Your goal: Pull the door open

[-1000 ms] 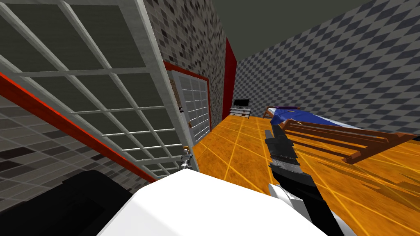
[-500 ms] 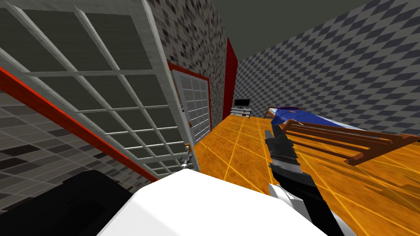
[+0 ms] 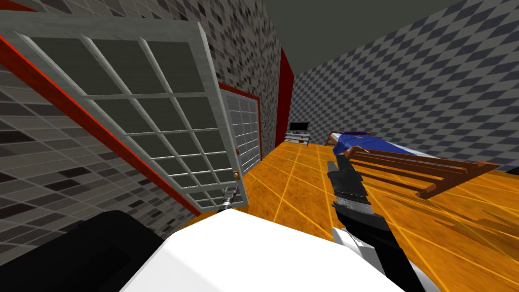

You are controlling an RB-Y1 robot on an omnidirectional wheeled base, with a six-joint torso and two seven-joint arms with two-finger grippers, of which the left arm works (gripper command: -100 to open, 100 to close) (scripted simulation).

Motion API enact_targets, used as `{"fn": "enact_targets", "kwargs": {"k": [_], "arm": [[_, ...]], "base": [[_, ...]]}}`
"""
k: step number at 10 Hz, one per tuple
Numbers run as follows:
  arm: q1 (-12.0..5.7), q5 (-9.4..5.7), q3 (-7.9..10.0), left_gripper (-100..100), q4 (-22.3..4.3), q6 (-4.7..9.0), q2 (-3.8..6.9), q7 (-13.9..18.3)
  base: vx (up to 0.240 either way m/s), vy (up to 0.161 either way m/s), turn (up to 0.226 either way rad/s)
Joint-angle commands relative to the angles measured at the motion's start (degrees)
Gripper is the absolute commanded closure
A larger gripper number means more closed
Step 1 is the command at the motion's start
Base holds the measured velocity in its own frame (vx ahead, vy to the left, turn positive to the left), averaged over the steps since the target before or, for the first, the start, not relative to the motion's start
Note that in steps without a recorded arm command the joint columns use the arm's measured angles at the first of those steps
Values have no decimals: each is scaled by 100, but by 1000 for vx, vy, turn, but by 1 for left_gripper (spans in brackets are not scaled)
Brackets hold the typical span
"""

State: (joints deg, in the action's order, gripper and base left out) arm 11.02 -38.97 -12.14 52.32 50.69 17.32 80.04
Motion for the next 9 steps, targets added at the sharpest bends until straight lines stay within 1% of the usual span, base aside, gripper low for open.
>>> {"fn": "enact_targets", "kwargs": {"k": [1, 2, 3, 9], "arm": [[0, 0, 0, -100, 0, 0, 0, 0], [-87, 103, 206, -100, -156, -11, -16, 98], [-128, 148, 298, -100, -225, -14, -26, 139], [-410, 461, 941, -100, -710, -35, -93, 425]], "base": [[-117, -23, 6], [26, 18, -193], [92, 34, -164], [98, 49, -112]]}}
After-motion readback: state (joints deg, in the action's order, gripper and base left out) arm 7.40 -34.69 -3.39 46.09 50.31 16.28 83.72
